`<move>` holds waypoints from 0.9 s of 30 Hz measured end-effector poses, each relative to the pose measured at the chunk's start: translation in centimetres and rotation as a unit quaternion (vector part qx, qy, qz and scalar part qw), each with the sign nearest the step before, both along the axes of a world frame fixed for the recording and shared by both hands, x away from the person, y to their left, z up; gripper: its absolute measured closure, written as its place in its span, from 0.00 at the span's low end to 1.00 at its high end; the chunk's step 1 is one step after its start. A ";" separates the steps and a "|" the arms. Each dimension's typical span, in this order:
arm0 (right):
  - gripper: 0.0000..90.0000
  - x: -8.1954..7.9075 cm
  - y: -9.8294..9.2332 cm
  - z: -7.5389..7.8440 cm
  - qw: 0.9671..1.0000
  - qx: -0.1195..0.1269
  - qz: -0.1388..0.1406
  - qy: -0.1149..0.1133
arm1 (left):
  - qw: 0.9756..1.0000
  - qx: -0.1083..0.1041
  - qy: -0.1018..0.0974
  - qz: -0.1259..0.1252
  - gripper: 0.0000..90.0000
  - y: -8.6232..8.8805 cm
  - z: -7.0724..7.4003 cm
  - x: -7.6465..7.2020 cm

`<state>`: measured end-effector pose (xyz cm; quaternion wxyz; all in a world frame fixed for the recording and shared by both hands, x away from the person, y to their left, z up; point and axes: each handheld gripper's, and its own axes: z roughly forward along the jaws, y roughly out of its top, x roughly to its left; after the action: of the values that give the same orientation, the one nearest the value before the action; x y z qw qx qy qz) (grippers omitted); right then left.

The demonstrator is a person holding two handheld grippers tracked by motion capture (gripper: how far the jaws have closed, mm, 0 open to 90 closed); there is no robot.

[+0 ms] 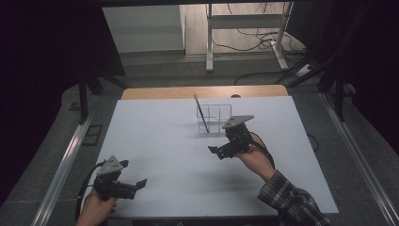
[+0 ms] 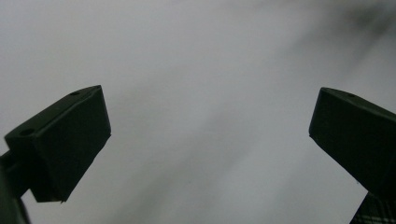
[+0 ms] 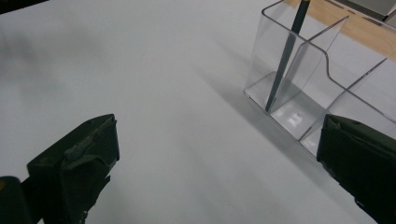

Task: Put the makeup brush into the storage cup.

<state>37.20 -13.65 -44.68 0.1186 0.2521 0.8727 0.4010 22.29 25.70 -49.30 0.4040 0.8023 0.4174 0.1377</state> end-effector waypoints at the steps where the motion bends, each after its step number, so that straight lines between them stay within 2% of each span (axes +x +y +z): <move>1: 0.00 -0.1 -0.1 0.0 1.000 -0.001 0.000 -0.001 | 1.000 -0.004 0.003 0.001 0.00 0.1 0.0 0.0; 3: 0.00 -0.3 -0.3 -0.1 1.000 -0.001 0.000 -0.001 | 1.000 -0.004 0.003 0.001 0.00 0.1 0.0 0.0; 7: 0.00 -0.6 -0.7 -0.2 1.000 -0.002 -0.003 -0.001 | 1.000 0.010 0.011 0.001 0.00 0.0 -0.2 0.1; 13: 0.00 -1.0 -1.2 -0.3 1.000 0.000 -0.003 0.000 | 1.000 0.004 0.021 0.022 0.00 0.4 -0.2 0.2; 27: 0.00 -1.9 -3.2 -0.9 1.000 0.000 -0.018 0.006 | 1.000 -0.001 0.017 0.026 0.00 0.7 -0.3 0.3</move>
<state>35.33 -16.86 -45.56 0.1209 0.2703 0.8685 0.3975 22.59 26.37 -49.59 0.3943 0.7930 0.4447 0.1338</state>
